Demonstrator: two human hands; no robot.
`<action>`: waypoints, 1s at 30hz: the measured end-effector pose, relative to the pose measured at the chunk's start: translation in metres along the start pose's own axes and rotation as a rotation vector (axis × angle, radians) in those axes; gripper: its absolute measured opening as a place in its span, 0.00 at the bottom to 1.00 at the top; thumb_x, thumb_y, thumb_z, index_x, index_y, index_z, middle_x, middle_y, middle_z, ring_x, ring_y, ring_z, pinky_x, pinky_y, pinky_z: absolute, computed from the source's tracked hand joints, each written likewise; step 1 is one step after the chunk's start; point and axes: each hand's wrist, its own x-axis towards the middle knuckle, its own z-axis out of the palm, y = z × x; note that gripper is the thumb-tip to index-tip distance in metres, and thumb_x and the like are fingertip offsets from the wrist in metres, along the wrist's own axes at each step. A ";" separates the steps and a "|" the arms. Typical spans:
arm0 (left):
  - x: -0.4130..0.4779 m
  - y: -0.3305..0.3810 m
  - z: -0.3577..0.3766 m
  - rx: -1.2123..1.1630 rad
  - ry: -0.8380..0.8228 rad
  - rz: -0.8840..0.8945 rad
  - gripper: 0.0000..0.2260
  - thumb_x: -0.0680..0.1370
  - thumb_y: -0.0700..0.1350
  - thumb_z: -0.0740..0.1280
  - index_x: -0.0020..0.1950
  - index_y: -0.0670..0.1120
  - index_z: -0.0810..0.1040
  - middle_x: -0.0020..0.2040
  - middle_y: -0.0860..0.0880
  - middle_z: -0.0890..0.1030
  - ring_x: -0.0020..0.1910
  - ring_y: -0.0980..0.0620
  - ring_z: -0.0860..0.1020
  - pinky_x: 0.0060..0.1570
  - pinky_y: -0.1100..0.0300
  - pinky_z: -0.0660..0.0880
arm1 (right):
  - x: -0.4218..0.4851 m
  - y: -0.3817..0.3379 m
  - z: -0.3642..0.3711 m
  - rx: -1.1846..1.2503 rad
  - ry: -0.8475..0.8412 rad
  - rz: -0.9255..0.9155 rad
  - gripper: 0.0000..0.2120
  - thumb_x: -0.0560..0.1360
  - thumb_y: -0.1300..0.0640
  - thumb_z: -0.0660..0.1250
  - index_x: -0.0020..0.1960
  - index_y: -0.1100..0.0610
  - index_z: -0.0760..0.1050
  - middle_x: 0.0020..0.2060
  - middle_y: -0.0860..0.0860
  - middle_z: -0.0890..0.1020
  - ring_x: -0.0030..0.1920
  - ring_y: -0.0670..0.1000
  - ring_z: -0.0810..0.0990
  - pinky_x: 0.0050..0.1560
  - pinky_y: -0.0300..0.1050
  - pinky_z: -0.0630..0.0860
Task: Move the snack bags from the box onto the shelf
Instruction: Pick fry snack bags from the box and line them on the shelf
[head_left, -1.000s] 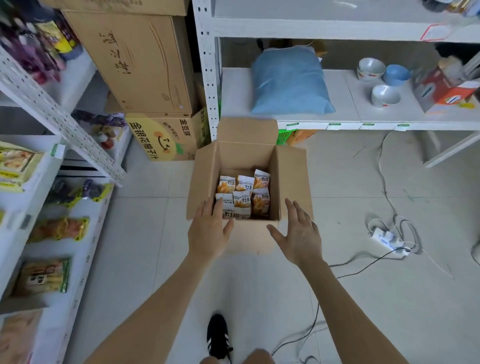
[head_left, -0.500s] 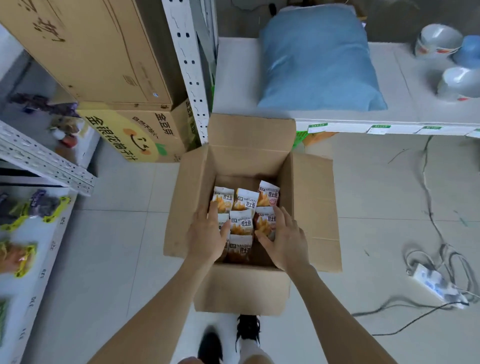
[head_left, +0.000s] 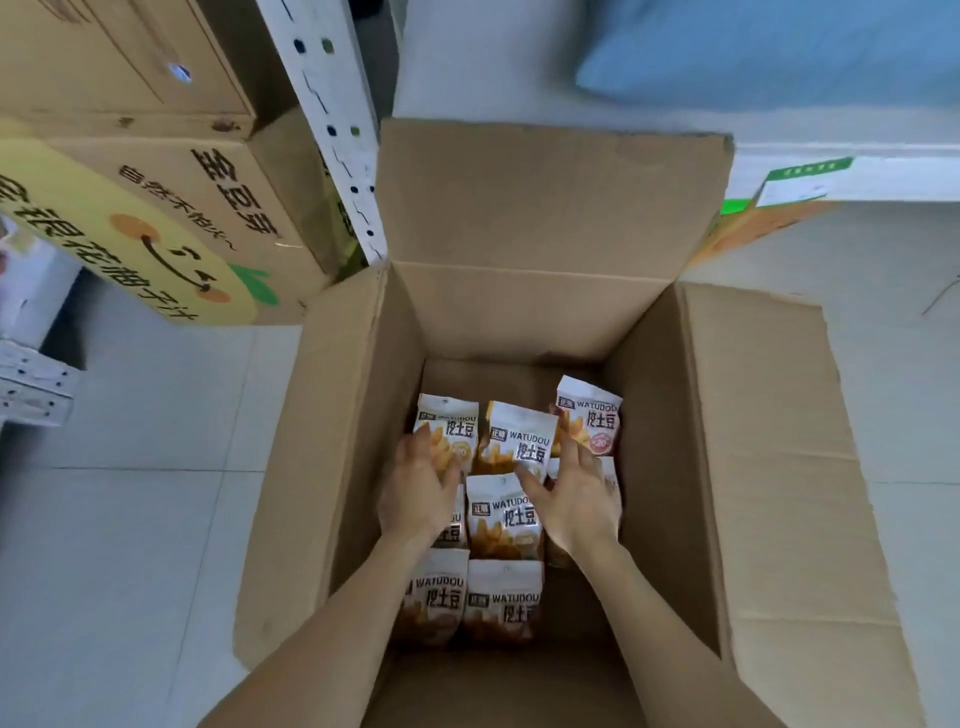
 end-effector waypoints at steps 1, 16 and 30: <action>0.011 -0.004 0.008 -0.036 0.022 -0.030 0.26 0.79 0.54 0.64 0.74 0.45 0.65 0.68 0.42 0.71 0.64 0.41 0.72 0.58 0.50 0.72 | 0.011 0.004 0.010 0.044 -0.004 0.019 0.39 0.76 0.34 0.59 0.78 0.55 0.53 0.74 0.56 0.65 0.72 0.57 0.65 0.67 0.56 0.69; 0.075 -0.045 0.079 -0.092 0.000 -0.179 0.33 0.74 0.55 0.72 0.72 0.42 0.63 0.68 0.41 0.71 0.65 0.40 0.73 0.60 0.48 0.74 | 0.071 0.027 0.087 0.385 0.076 0.098 0.30 0.69 0.42 0.73 0.64 0.52 0.66 0.56 0.50 0.80 0.59 0.56 0.75 0.62 0.56 0.70; 0.078 -0.040 0.068 -0.500 -0.030 -0.289 0.36 0.68 0.48 0.79 0.69 0.52 0.62 0.58 0.52 0.76 0.58 0.49 0.77 0.57 0.56 0.73 | 0.078 0.026 0.084 0.528 0.120 0.117 0.31 0.65 0.46 0.78 0.60 0.43 0.62 0.56 0.46 0.79 0.59 0.54 0.76 0.61 0.61 0.71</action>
